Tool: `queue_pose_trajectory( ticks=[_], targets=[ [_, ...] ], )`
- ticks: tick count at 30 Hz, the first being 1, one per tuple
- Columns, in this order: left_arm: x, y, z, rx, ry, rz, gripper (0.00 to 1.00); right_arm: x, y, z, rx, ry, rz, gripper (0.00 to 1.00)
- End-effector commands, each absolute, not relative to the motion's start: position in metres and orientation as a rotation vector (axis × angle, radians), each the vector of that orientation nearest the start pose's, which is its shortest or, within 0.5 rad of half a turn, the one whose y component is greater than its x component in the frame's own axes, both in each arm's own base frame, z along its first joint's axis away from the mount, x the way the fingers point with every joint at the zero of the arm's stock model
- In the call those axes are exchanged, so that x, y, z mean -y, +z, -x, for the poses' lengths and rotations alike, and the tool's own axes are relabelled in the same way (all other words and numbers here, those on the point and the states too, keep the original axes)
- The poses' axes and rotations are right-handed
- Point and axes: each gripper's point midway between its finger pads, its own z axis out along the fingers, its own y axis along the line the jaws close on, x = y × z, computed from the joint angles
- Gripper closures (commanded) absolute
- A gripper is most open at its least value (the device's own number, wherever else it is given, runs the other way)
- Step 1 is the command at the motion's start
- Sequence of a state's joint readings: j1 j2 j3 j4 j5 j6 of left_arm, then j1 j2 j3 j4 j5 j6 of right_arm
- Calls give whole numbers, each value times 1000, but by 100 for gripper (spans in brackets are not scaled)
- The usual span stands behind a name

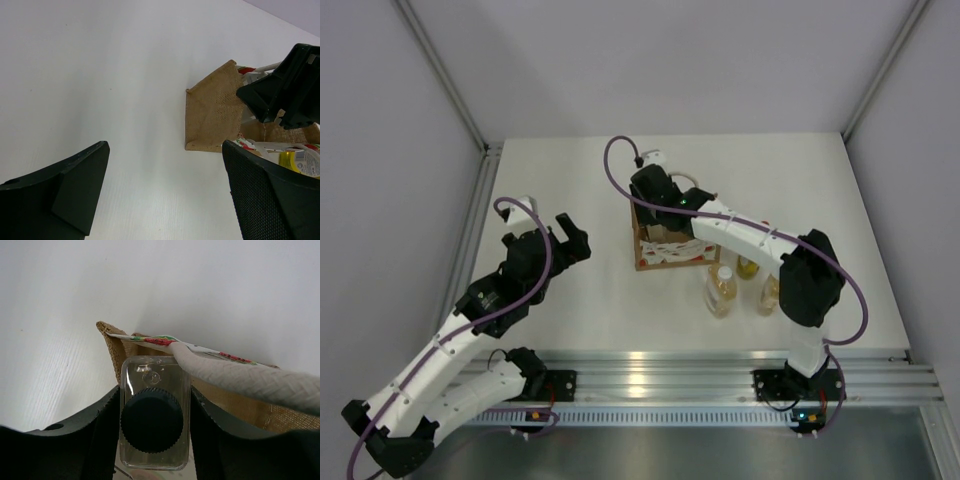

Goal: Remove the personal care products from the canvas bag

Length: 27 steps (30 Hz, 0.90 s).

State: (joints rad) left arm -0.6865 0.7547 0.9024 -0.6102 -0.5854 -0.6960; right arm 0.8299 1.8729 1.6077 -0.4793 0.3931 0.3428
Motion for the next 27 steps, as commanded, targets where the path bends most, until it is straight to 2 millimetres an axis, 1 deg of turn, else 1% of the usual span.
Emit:
queue_pose_trajectory(
  ticks=[1,4,6,7,8,9,12,18,21,24,25,26,27],
  targets=[
    [100,261,-245,-1912,-293,357,2,-340,214,-393,-2096,270,257,50],
    [98,260,-244,-1912,-287,359,2,-338,220,-393,-2090,283,242,45],
    [98,258,-243,-1918,-281,356,2,-337,228,-392,-2079,297,231,43],
    [97,258,-243,-1918,-279,356,2,-336,230,-393,-2074,301,225,38],
    [97,257,-243,-1918,-279,356,2,-336,234,-393,-2069,309,220,37],
    [97,256,-243,-1921,-277,356,2,-335,240,-392,-2060,319,216,36],
    [97,254,-243,-1923,-278,357,2,-332,245,-393,-2052,323,207,36],
    [96,256,-241,-1913,-287,360,2,-322,237,-390,-2064,285,209,37],
    [96,256,-240,-1915,-287,360,2,-321,227,-387,-2085,285,229,38],
    [95,256,-240,-1913,-289,363,2,-323,213,-384,-2114,286,263,39],
    [95,256,-240,-1912,-287,364,2,-321,208,-382,-2124,277,267,39],
    [95,257,-240,-1911,-288,364,2,-319,205,-381,-2130,269,267,39],
    [95,256,-240,-1912,-286,365,2,-317,206,-380,-2128,267,265,40]
  ],
)
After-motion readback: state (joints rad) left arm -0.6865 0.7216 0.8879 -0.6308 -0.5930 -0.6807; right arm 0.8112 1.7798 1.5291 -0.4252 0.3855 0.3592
